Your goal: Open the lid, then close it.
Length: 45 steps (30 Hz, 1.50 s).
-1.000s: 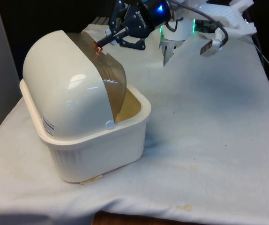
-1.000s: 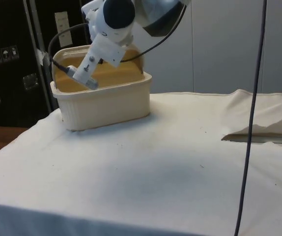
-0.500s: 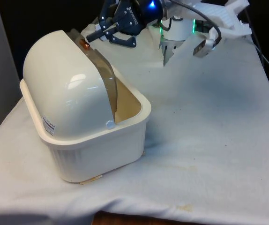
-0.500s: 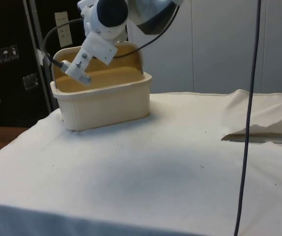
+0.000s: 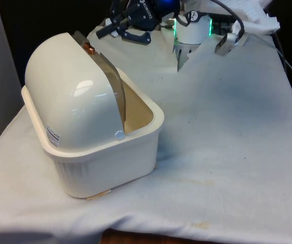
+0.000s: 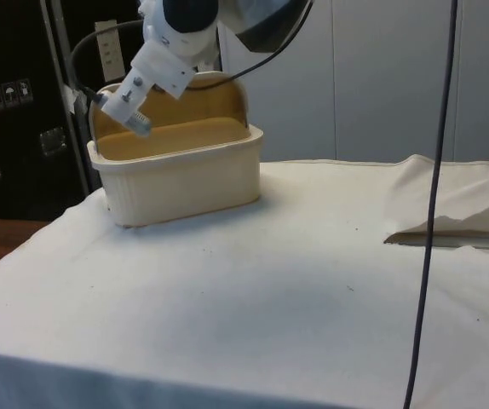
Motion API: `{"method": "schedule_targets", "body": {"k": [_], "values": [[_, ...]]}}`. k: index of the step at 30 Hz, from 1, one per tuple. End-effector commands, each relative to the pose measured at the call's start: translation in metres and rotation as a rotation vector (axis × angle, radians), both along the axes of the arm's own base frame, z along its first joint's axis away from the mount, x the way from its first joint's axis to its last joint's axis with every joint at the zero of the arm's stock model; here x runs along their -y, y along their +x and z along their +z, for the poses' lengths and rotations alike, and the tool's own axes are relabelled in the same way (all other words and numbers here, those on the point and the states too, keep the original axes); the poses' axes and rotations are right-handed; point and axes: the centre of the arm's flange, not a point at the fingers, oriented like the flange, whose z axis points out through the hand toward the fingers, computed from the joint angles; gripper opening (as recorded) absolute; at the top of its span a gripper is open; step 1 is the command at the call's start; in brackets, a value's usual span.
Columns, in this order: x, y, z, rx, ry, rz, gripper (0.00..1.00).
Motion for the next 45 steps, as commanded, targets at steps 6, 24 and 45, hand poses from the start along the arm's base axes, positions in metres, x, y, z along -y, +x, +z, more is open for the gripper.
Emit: {"method": "schedule_targets", "body": {"k": [6, 24, 45], "values": [[-0.005, -0.008, 0.006, 0.013, 0.055, -0.026, 0.0], [-0.013, -0.011, 0.021, 0.066, 0.146, -0.08, 0.0], [-0.007, -0.002, 0.03, 0.094, 0.206, -0.114, 0.0]]}}
